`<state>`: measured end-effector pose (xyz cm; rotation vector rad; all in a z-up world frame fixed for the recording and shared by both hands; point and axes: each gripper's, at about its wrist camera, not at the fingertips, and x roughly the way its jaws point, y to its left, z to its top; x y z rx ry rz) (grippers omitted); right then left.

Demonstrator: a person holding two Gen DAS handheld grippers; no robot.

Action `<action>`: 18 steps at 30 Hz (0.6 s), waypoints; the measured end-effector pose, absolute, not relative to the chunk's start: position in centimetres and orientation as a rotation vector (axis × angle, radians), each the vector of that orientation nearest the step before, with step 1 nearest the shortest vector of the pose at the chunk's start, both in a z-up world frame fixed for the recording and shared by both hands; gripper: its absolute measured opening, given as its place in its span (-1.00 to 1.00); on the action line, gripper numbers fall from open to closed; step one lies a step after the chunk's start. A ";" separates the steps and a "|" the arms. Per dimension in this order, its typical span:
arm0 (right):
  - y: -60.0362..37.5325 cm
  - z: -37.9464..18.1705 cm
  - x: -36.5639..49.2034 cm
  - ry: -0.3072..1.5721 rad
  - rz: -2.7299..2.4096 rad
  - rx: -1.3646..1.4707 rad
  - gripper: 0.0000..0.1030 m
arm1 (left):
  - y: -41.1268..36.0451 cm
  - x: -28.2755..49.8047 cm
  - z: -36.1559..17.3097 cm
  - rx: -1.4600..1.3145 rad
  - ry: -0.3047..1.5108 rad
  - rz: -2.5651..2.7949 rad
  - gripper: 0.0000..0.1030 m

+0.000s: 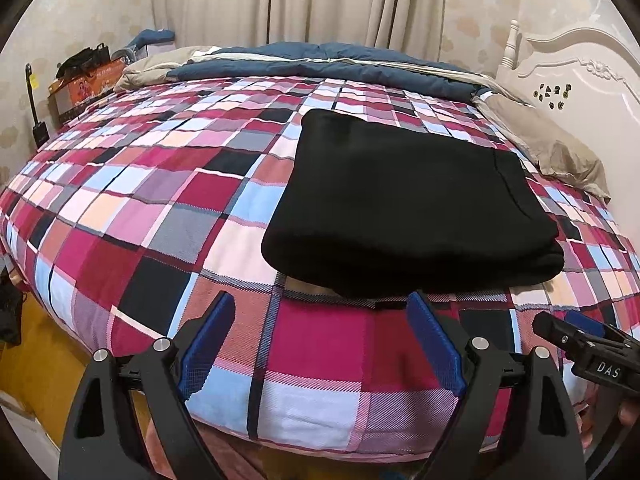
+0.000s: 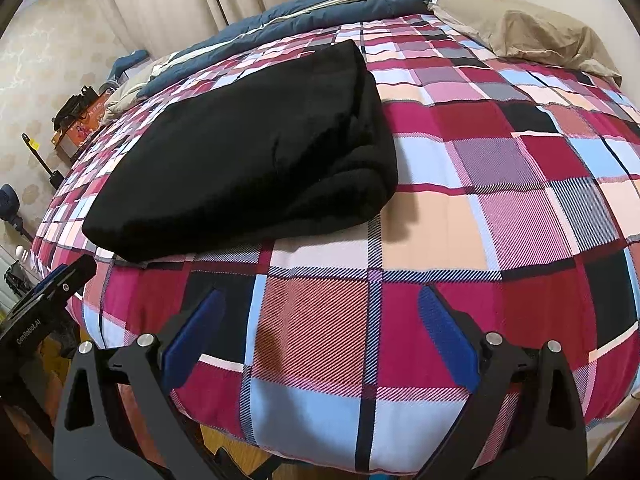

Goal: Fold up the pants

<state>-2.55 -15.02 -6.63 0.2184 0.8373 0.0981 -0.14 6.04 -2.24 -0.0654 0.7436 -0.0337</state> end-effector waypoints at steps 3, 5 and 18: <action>-15.0 -6.6 -2.5 0.838 0.098 0.219 0.90 | 5.8 -0.2 -2.1 -0.058 0.740 -0.039 0.68; -15.0 -6.7 -2.6 0.838 0.099 0.220 0.90 | 5.6 -0.2 -2.0 -0.048 0.737 -0.039 0.68; -15.2 -6.8 -2.5 0.841 0.101 0.222 0.90 | 5.1 0.0 -2.0 -0.032 0.740 -0.048 0.68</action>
